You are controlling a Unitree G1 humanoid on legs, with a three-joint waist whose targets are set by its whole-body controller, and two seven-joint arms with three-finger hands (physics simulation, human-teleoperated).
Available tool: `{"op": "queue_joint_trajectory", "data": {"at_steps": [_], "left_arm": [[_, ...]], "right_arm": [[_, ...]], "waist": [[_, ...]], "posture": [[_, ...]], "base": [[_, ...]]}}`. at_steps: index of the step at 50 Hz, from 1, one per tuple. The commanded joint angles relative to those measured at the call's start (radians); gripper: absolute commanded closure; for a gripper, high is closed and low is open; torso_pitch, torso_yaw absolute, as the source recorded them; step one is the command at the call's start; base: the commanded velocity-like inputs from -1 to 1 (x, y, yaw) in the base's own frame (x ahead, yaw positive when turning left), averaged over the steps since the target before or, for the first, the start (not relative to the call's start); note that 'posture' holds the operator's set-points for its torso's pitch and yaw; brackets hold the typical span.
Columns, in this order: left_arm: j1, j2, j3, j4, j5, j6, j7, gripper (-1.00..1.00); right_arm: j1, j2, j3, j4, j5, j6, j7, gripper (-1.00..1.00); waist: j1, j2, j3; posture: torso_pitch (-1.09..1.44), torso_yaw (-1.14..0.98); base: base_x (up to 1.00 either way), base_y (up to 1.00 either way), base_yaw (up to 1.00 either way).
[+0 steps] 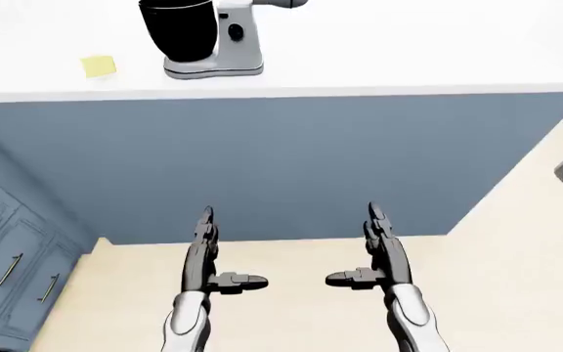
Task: Place the cheese in the stand mixer bowl.
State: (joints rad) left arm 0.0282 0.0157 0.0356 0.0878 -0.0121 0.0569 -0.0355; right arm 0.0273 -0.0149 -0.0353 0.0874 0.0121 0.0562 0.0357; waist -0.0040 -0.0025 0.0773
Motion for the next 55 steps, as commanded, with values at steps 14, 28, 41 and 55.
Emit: {"op": "queue_joint_trajectory", "data": {"at_steps": [14,28,41,55], "left_arm": [[-0.042,0.0,-0.016,-0.319,0.032,0.119,0.014,-1.0],[-0.177,0.017,0.006,-0.563,0.045,0.361,0.035,-1.0],[-0.195,0.034,0.04,-0.686,0.04,0.434,0.044,-1.0],[-0.181,0.037,0.042,-0.708,0.041,0.431,0.044,-1.0]], "right_arm": [[-0.075,-0.01,0.007,-0.226,-0.038,0.071,-0.013,-1.0],[-0.143,-0.03,-0.005,-0.44,-0.108,0.249,0.02,-1.0],[-0.101,-0.04,-0.066,-0.594,-0.115,0.269,0.009,-1.0],[-0.094,-0.035,-0.06,-0.587,-0.13,0.282,-0.013,-1.0]], "waist": [[0.009,-0.004,-0.082],[0.009,-0.005,-0.094],[0.009,-0.005,-0.08],[0.006,0.005,-0.07]], "posture": [[0.0,0.0],[0.0,0.0],[0.0,0.0],[0.0,0.0]], "base": [[0.0,0.0,0.0],[0.0,0.0,0.0],[0.0,0.0,0.0],[0.0,0.02,0.0]]}}
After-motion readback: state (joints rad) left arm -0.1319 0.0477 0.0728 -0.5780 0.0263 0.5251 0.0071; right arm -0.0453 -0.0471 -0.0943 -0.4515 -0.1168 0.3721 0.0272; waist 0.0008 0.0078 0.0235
